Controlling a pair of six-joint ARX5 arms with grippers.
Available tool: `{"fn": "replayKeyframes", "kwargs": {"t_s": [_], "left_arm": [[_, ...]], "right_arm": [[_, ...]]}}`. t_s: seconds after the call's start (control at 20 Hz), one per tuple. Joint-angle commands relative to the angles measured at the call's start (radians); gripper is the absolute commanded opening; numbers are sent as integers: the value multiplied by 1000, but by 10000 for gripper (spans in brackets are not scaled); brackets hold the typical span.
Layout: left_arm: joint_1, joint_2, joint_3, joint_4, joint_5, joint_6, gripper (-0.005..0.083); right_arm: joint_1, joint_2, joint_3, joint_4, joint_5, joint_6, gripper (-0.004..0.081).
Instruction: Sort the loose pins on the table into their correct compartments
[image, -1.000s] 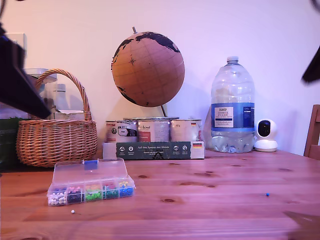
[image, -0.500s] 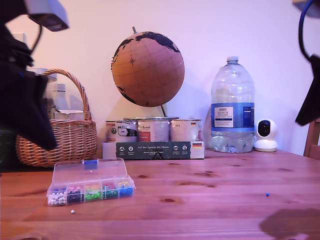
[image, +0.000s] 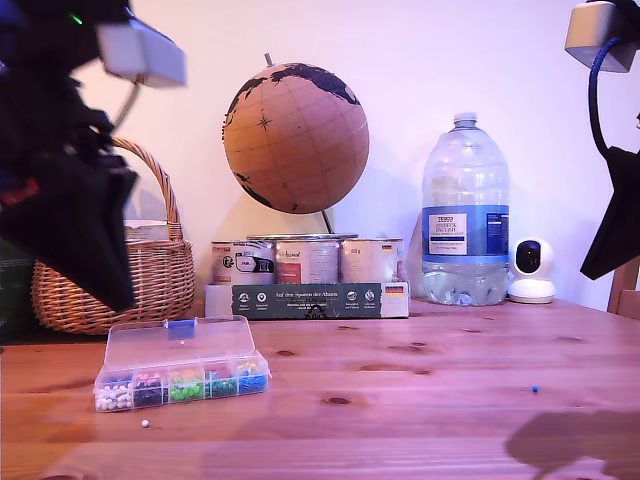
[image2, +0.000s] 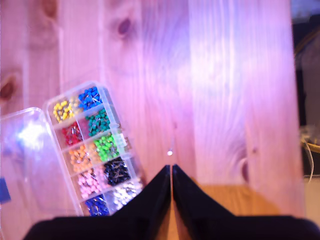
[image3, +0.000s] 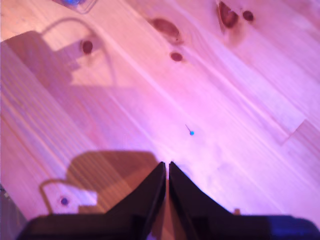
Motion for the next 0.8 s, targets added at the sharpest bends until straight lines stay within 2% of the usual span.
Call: {"fn": "replayKeyframes", "kwargs": {"t_s": [0.0,0.2,0.35,0.5,0.75], "left_arm": [[-7,39,19,-8,-8,60,-21],[-19,85,31,-8,-35,126,-15],[-38,99,41,-24,7,119,-14],[-40,119,43,-68,0,120,-14],[-40,151,46,-17,-70,128,-13]], "right_arm": [[5,2,12,14,-1,-2,-13],[5,2,12,21,-5,-1,-13],[5,2,12,24,-11,3,-13],[5,2,12,27,-12,8,-13],[5,2,12,30,-12,29,-13]]}}
